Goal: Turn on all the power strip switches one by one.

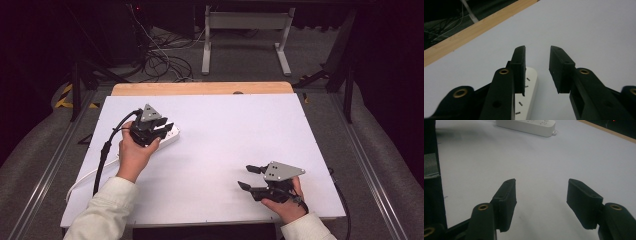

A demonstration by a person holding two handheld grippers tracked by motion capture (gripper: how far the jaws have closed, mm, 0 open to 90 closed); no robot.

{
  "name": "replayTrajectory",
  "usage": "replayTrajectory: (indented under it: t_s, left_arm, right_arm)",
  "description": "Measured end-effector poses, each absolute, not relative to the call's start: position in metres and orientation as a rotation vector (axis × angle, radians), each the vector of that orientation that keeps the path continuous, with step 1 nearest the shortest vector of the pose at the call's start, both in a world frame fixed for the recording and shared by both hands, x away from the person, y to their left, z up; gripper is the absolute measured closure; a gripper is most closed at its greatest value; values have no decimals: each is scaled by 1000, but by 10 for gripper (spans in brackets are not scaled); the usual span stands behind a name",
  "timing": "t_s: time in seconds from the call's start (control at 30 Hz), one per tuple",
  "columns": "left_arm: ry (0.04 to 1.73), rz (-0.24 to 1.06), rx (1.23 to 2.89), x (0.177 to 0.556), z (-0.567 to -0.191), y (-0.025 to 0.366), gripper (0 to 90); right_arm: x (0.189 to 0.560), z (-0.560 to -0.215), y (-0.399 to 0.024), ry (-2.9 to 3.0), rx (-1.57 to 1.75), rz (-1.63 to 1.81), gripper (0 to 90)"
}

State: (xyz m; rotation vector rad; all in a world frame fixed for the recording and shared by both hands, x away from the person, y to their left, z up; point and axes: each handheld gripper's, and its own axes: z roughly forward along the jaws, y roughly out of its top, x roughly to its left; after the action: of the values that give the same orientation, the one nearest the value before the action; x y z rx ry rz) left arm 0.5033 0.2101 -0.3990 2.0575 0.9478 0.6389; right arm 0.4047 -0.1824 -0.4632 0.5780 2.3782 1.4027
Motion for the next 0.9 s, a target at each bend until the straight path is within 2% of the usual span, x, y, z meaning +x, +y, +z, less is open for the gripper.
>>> replayTrajectory:
  t_s: [0.03,0.17,0.2,0.23,0.27,0.63,0.77,0.9]
  left_arm:
    - [936,632,2047,499,-397,211,661]
    - [873,595,2000,481,-389,214,524]
    - [863,580,1992,477,-388,214,524]
    - [849,563,1987,472,-387,214,458]
    - [838,551,1985,469,-386,214,443]
    - [752,535,1906,428,-385,222,304]
    - [735,540,1879,416,-397,226,264]
    - [723,602,1820,401,-416,232,254]
  right_arm:
    - [405,-463,-182,2378,578,1403,413]
    - [405,-462,-184,2368,584,1415,412]
    - [405,-462,-184,2368,584,1415,412]
    - [405,-462,-184,2367,586,1416,412]
    - [405,-462,-184,2366,586,1416,412]
    - [405,-461,-185,2359,591,1425,410]
    - [405,-460,-186,2355,590,1428,409]
    - [405,-460,-187,2351,592,1432,407]
